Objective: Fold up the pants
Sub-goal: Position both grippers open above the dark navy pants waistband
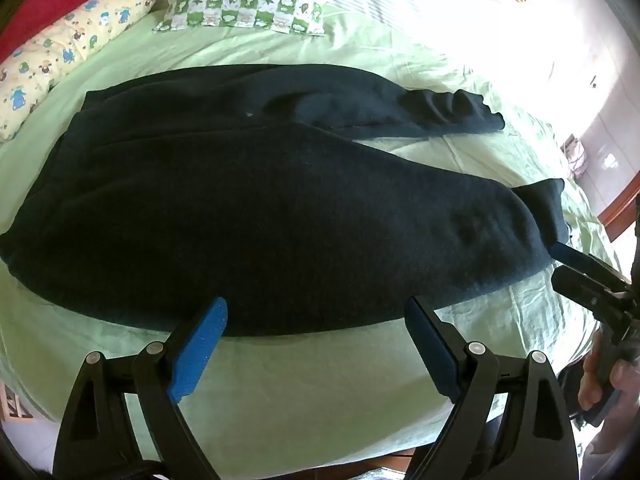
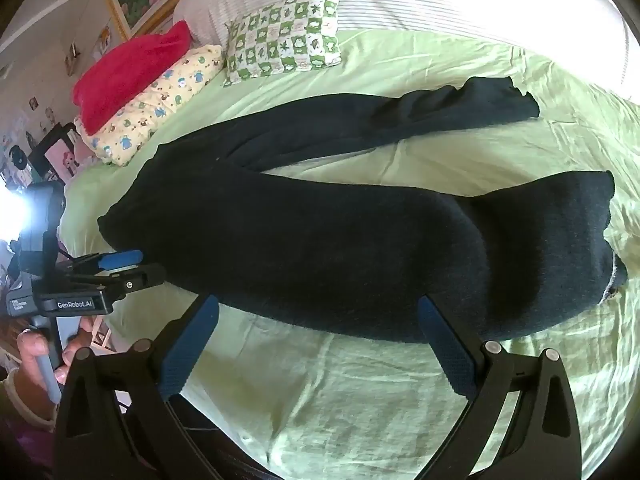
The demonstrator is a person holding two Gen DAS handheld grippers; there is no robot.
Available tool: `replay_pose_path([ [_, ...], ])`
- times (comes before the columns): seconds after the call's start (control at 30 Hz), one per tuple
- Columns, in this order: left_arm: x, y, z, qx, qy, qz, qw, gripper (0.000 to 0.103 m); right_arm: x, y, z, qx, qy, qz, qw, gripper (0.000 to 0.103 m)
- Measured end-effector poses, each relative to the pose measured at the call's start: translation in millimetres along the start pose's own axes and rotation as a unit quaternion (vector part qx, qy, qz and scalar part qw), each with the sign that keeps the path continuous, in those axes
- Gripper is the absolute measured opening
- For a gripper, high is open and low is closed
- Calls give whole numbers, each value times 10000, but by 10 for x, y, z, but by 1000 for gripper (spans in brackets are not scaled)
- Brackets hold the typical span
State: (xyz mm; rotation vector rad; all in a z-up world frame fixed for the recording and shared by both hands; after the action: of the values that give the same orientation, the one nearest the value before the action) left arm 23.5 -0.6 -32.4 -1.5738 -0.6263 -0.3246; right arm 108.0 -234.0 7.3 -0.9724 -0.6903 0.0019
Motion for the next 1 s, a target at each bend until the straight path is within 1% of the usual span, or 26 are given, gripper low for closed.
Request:
replay_pose_path([
  [0.2,9,5,-32,-13,-7,19,10000,91,11,8,-43,-3,14,-4,10000,100],
  [0.37,93,66,-99,-16,10,14,10000,91,13,7,-72,-13,54,-19,10000,100],
  [0.47,59,29,-71,-54,33,-16,10000,91,23,3,-96,-14,85,-26,10000,100],
  [0.67,110,43,-104,-59,85,-16,9999,91,86,0,-150,1,138,-59,9999,100],
  [0.77,123,49,-106,-72,98,54,9999,91,110,-10,-164,19,158,-86,9998,100],
  [0.8,121,63,-87,-58,125,136,9998,91,119,-14,-173,32,166,-96,9998,100],
  [0.87,124,67,-90,-81,133,148,9998,91,128,-26,-182,46,183,-114,9998,100],
  [0.93,145,69,-96,-37,196,78,9998,91,144,-32,-196,61,198,-130,9997,100],
  [1.0,152,59,-103,-122,159,66,9998,91,160,-39,-213,64,207,-147,9997,100],
])
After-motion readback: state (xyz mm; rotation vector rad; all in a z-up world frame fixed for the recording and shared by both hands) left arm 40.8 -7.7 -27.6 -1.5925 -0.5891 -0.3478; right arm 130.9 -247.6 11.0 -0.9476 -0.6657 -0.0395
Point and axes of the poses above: each gripper's, at about its wrist camera, not at the fingertips, and y roughly the way its jaws point, z to its left, x to its top, the point moved 4 cm from there along y, roughly the way its jaws point, and after that the axes turned 11 degrees about y, right-handed, at the moved point
